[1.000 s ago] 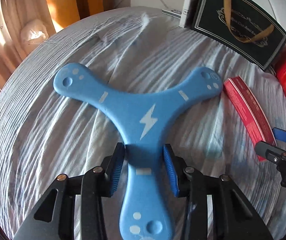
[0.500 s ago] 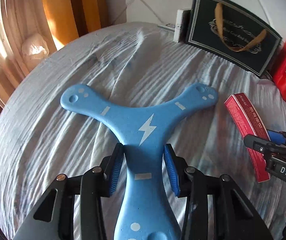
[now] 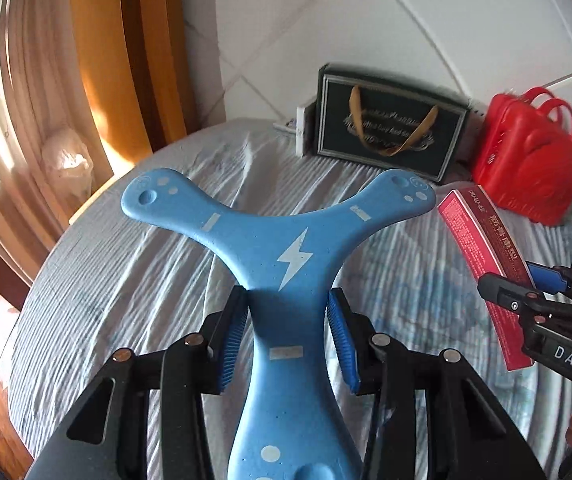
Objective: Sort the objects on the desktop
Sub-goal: 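Carry the spinner toy and red box into the blue crate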
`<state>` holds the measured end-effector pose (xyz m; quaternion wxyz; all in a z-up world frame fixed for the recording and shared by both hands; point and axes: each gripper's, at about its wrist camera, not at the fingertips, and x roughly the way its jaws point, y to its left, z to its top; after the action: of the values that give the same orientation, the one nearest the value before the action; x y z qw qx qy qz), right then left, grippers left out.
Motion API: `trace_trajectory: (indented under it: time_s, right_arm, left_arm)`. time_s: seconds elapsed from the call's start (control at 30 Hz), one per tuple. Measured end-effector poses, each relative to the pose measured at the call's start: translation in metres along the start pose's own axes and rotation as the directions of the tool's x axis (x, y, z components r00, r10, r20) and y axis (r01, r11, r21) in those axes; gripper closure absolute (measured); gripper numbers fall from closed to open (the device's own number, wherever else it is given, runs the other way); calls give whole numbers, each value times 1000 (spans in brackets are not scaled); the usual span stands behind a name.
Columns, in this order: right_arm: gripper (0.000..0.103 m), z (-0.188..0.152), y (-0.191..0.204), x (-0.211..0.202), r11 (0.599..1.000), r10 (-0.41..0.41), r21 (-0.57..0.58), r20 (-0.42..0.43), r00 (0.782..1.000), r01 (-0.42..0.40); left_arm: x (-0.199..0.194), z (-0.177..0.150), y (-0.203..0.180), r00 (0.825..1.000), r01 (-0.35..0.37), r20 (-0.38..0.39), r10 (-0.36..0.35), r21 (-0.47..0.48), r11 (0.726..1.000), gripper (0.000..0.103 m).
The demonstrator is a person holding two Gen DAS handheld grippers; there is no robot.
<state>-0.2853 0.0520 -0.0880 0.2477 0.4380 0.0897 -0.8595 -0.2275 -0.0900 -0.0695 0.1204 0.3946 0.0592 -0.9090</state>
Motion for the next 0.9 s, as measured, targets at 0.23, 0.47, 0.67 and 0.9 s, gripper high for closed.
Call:
trace_trajectory:
  time_s: [0.23,0.47,0.67,0.9]
  right_arm:
    - [58,-13,0,-90,995,-93,42,131,987,88]
    - [58,-39,-9,-176,980,-187,114,229,955,164]
    - [58,-66,-28,-243,952,-289,190,290,912,241]
    - [58,-108,-71,-331,897,-419,308,356,835,318]
  left_arm:
    - [-74,1,-12,992,55,108,-58,35,998,63]
    - [-134,1,-35,971,107,203,-125,100,989,63]
    - [-178,-3,-76,939,181,261,-222,172,968,63]
    - [-224,-7,-156,881,315,272,-387,272,909,63]
